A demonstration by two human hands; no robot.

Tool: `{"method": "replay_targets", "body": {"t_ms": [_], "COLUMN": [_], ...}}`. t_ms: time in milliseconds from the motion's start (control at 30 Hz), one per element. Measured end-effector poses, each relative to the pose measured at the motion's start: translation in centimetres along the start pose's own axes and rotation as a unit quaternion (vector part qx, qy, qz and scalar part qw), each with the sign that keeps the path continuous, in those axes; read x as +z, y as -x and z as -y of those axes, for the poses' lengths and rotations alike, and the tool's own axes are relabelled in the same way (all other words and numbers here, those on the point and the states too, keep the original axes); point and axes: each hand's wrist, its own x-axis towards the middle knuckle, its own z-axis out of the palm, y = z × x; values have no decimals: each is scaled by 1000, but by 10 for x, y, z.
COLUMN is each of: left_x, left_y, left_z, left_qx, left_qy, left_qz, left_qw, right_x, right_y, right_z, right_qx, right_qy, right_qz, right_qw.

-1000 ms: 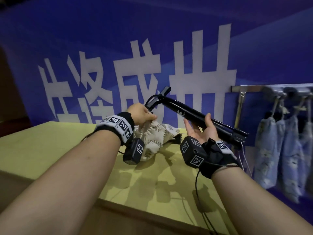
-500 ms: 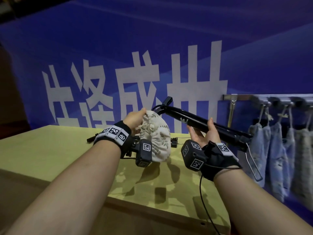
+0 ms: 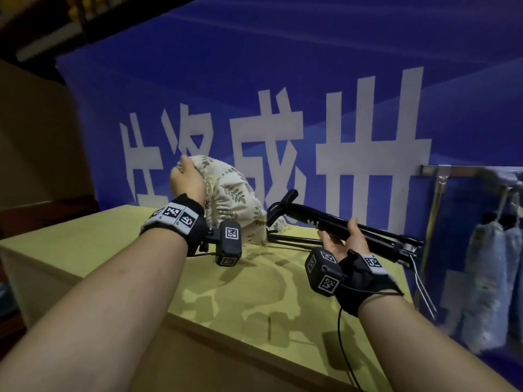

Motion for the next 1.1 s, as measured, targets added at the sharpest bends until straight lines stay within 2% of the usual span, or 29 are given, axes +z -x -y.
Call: {"method": "replay_targets", "body": {"t_ms": [133, 233, 367, 533, 633, 733, 867, 1100], "left_x": [-16, -14, 4, 35, 50, 57, 67, 61], "left_y": [-18, -26, -25, -24, -20, -13, -7, 1], "left_z": [-15, 0, 54, 132, 157, 166, 189, 209], "left_qx": [42, 50, -3, -99, -142, -166, -178, -286], "left_qy": [-17, -53, -107, -104, -94, -89, -101, 22], "left_qz": [-14, 1, 76, 169, 190, 183, 193, 217], "left_qw": [999, 997, 991, 975, 967, 965, 960, 933], "right_x": [13, 13, -3, -18, -28, -37, -43, -43], "right_y": [-3, -5, -18, -43, -66, -79, -78, -75], "right_z": [-25, -27, -17, -1, 4, 5, 10, 11], "right_qx": [20, 23, 26, 20, -15, -48, -62, -66], "right_qy": [26, 36, 76, 120, 187, 195, 101, 36], "right_qz": [1, 7, 0, -8, -20, -12, -39, -47], "right_qw": [999, 999, 997, 992, 982, 980, 992, 996]}}
